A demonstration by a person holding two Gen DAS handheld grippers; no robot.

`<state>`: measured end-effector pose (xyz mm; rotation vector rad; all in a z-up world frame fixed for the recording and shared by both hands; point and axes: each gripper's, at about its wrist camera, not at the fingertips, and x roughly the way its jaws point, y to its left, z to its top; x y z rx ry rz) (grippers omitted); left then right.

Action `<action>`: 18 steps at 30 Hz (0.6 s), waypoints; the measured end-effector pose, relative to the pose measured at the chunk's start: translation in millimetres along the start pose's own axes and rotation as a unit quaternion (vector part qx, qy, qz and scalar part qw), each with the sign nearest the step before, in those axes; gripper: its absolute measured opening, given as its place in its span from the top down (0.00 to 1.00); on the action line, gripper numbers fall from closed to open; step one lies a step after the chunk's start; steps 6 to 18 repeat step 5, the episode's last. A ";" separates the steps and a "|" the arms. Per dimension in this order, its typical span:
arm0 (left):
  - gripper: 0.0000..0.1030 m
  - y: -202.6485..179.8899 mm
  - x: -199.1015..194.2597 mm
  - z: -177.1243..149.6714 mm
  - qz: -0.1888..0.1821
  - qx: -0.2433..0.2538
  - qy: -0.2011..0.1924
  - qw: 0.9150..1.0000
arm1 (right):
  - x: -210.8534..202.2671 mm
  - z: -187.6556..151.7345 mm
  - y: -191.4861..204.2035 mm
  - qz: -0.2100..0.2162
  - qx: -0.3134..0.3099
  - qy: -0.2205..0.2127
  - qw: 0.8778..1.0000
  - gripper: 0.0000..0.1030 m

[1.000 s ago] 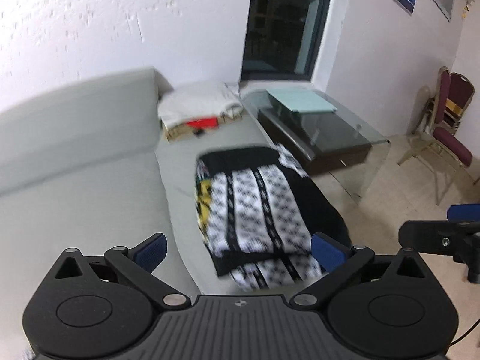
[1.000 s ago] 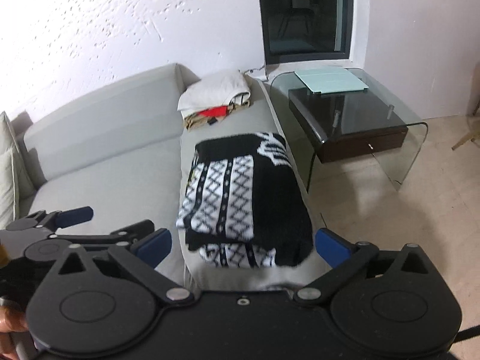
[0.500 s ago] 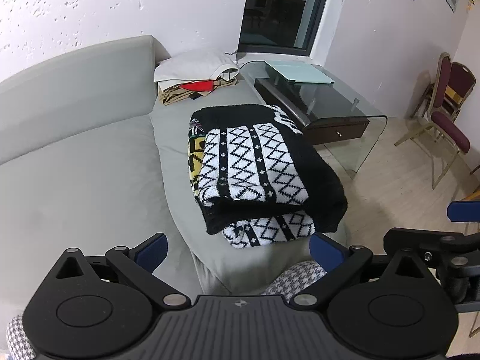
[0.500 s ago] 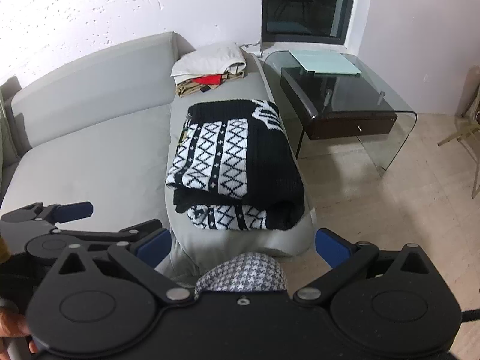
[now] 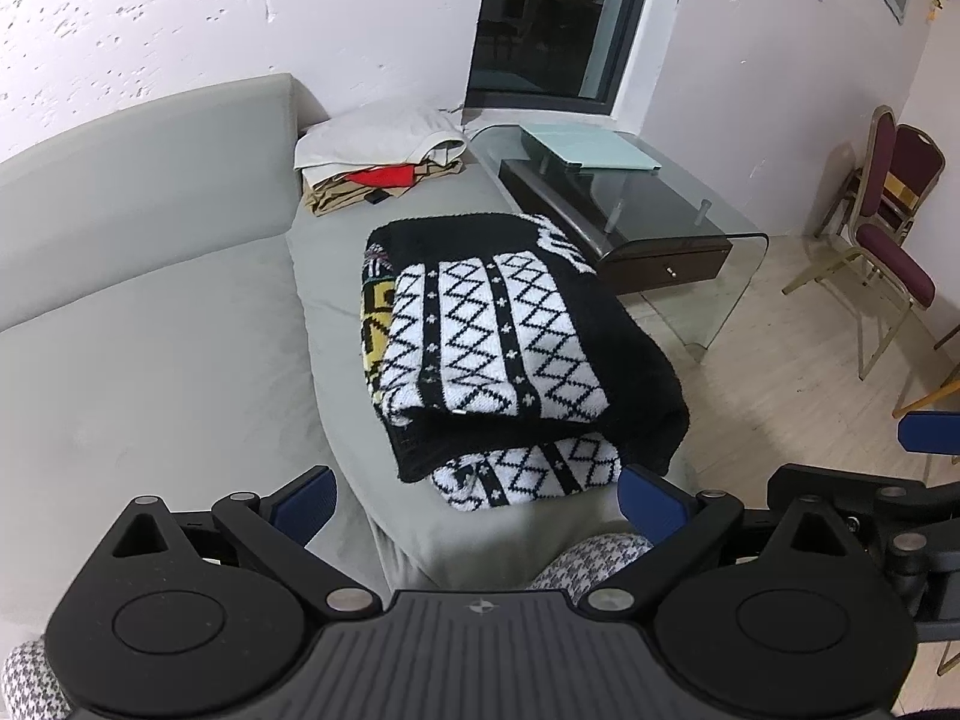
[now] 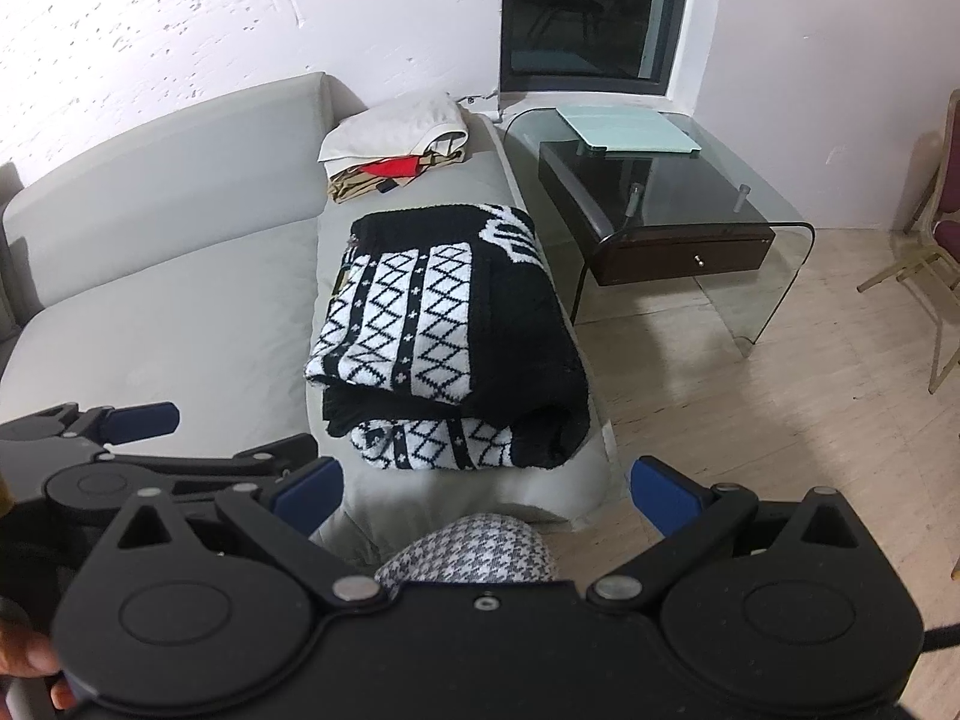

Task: Fold clothes
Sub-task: 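Open both grippers and withdraw them from the folded sweater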

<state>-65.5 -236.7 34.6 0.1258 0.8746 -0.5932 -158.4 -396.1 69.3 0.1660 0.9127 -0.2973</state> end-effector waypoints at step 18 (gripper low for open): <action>0.02 1.6 -1.5 -0.7 0.004 0.008 -0.019 1.000 | 1.0 1.3 0.3 0.002 0.000 -0.002 1.000 0.00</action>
